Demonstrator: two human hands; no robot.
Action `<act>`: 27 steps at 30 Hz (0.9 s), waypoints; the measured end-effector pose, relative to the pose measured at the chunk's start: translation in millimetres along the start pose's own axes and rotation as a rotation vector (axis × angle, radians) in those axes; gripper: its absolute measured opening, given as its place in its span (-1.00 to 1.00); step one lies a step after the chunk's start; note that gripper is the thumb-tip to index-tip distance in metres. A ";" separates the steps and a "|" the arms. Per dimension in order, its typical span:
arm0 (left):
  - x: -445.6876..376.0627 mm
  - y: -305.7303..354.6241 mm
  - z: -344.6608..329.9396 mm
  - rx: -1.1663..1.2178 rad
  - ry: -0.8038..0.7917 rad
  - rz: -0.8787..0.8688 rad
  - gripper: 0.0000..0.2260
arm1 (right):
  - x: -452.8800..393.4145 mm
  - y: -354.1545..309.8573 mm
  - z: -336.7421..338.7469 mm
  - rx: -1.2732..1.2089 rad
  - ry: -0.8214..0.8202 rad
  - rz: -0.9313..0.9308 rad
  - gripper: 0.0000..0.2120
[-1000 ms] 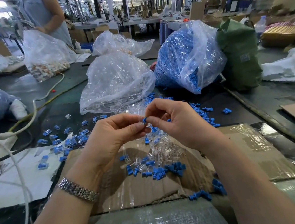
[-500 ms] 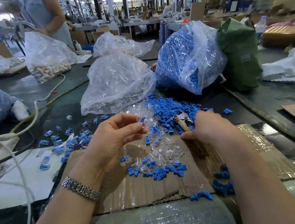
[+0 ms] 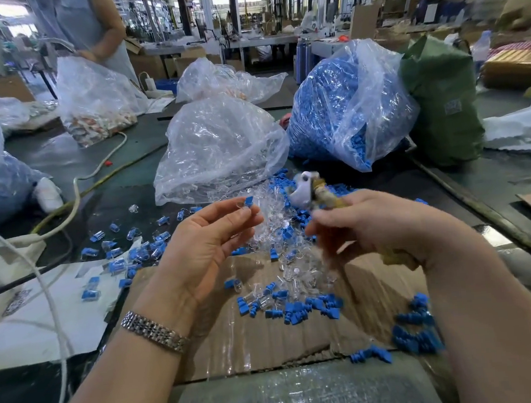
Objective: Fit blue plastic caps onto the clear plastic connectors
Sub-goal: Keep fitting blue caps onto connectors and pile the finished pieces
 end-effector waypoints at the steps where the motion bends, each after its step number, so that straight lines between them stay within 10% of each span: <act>1: 0.0 -0.1 -0.6 0.004 0.008 -0.003 -0.81 | 3.9 -0.5 -9.8 -0.028 -0.129 -0.019 -0.73; 27: 0.7 -0.2 -1.7 -0.304 0.014 -0.234 -0.76 | 15.8 -9.7 -45.4 0.132 -0.185 0.074 -0.69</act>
Point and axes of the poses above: each hand's wrist, its own x-axis away from the middle knuckle, its own z-axis out of the back of the hand, y = z × x, the point moved 4 cm from there along -x, towards the middle knuckle, and after that the axes turned 13 degrees about y, right-handed, at the moved point
